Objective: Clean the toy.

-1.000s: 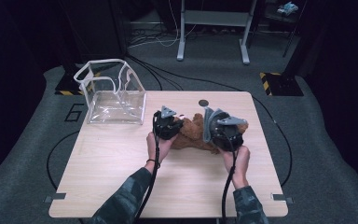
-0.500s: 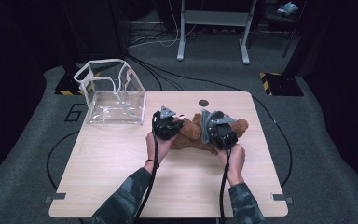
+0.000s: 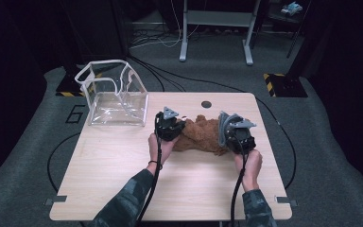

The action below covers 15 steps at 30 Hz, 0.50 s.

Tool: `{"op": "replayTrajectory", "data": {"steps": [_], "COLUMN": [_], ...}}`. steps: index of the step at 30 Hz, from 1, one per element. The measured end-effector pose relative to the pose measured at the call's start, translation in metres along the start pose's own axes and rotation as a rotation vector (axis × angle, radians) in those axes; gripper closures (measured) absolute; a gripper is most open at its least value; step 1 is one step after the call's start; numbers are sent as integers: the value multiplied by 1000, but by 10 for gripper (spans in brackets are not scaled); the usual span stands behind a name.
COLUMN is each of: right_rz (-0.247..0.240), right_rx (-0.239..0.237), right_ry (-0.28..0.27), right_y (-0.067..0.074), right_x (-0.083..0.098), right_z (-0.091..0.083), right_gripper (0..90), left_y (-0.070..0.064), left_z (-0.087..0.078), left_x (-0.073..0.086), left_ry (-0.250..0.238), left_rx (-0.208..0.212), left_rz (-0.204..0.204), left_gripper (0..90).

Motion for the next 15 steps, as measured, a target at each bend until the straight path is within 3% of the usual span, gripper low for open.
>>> {"op": "replayTrajectory", "data": {"steps": [4,8,11,15], "right_rz": [-27,-84,-82,-74], "right_rx": [-143,-199,-187,-130], "right_ry": [-30,-6,13,26], "right_y": [48,85,89,69], "right_x": [-8,-3,4,17], "right_z": [-7,0,9,16], "right_gripper": [701,700,699,705], "left_y": [0,1,3,4], "left_z": [1,3,4,6], "left_x": [0,-1,-2,-2], "left_ry": [1,8,13,17], "left_rx": [-5,-8,-10,-11], "left_rz": [2,8,8,6], "left_gripper": [883,883,882,882]}}
Point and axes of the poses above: each handheld gripper's, and its own axes: z roughly forward along the jaws, x roughly out of its underside, y roughly to its left, the point moved 10 cm from there along z, roughly forward along the jaws, and after that the axes turned 8 degrees about -y, right-handed, at the moved point
